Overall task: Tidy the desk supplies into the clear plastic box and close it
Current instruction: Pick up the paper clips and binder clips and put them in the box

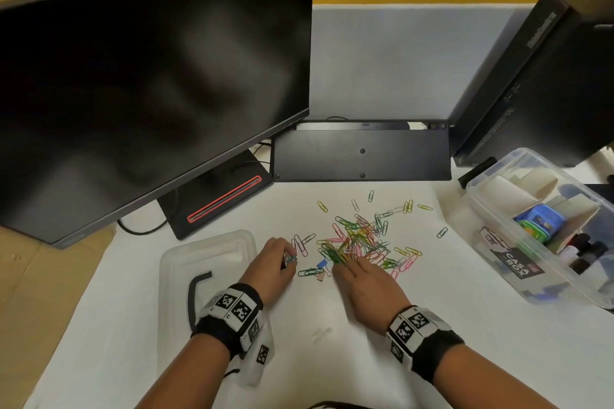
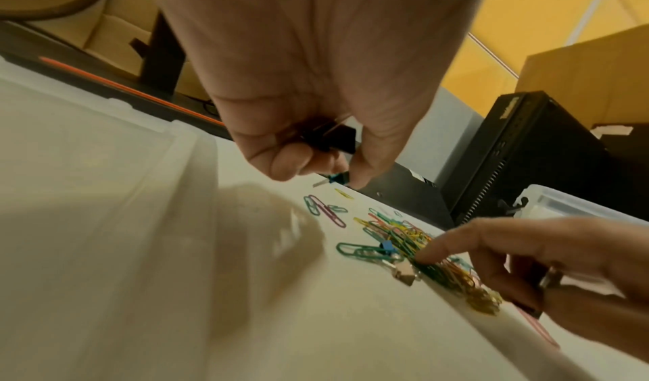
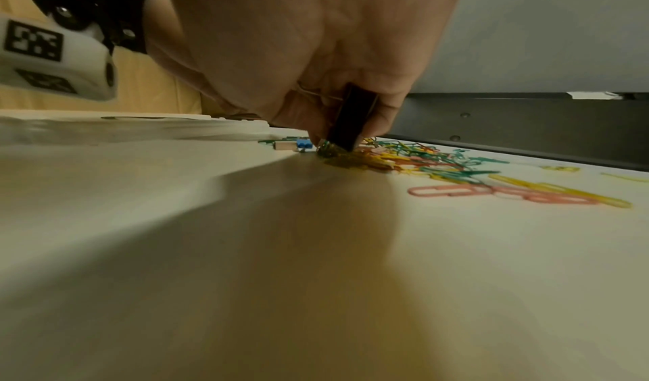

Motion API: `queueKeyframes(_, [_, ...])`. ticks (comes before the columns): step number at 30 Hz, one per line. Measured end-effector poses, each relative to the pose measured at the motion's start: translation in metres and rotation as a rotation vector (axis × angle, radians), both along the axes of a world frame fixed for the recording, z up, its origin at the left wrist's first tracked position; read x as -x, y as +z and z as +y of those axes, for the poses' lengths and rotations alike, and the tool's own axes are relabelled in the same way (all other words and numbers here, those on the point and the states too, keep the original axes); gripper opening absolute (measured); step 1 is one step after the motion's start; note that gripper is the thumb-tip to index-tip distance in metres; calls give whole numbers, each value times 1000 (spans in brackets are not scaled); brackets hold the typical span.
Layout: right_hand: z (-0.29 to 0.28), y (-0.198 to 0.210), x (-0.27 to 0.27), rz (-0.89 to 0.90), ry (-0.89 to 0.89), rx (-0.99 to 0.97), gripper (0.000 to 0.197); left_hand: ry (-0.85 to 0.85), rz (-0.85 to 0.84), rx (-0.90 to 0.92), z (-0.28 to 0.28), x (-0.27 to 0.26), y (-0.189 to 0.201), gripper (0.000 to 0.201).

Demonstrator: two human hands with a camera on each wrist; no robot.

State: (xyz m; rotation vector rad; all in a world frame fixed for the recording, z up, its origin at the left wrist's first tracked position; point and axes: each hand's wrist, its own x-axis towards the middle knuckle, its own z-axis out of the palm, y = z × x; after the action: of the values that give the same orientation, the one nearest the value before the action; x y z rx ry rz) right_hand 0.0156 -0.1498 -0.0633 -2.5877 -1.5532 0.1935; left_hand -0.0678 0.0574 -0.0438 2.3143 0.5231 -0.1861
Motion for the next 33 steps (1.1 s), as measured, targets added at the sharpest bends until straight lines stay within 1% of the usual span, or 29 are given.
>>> queueKeyframes(4, [-9, 2, -3, 4, -134, -6, 43, 31, 6, 44, 1, 2, 2, 12])
queueKeyframes(6, [-6, 8, -4, 70, -197, 7, 47, 32, -7, 49, 0, 2, 1, 13])
queueKeyframes(8, [1, 17, -6, 191, -229, -4, 50, 30, -17, 74, -1, 1, 1, 12])
queueKeyframes(9, [6, 20, -7, 232, -232, -21, 48, 25, -14, 89, -2, 0, 1, 11])
queueKeyframes(11, [18, 22, -11, 256, -220, -26, 40, -9, -1, 98, -6, 0, 1, 8])
queueKeyframes(13, [30, 19, -15, 243, -205, 29, 32, -68, 10, 96, -11, 1, 1, 6])
queueKeyframes(16, [39, 11, -18, 216, -151, 119, 24, -180, 30, 72, -20, 6, -1, 8])
queueKeyframes(19, [38, 6, -19, 211, -131, 109, 21, -231, 48, 23, -22, 7, -5, 6])
queueKeyframes(21, [35, 4, -17, 230, -139, 113, 21, -199, 51, -18, -17, 7, -7, 6])
queueKeyframes(25, [31, 0, -12, 256, -148, 103, 21, -63, 41, -49, -4, 6, -7, 7])
queueKeyframes(27, [28, -1, -8, 272, -148, 91, 22, -62, 32, -46, -3, 6, -4, 8])
queueKeyframes(30, [24, -3, -4, 290, -158, 85, 21, -163, 39, -70, -10, 4, -3, 10])
queueKeyframes(33, [21, -2, -2, 290, -142, 72, 19, -316, 90, -159, -20, -1, -7, 28])
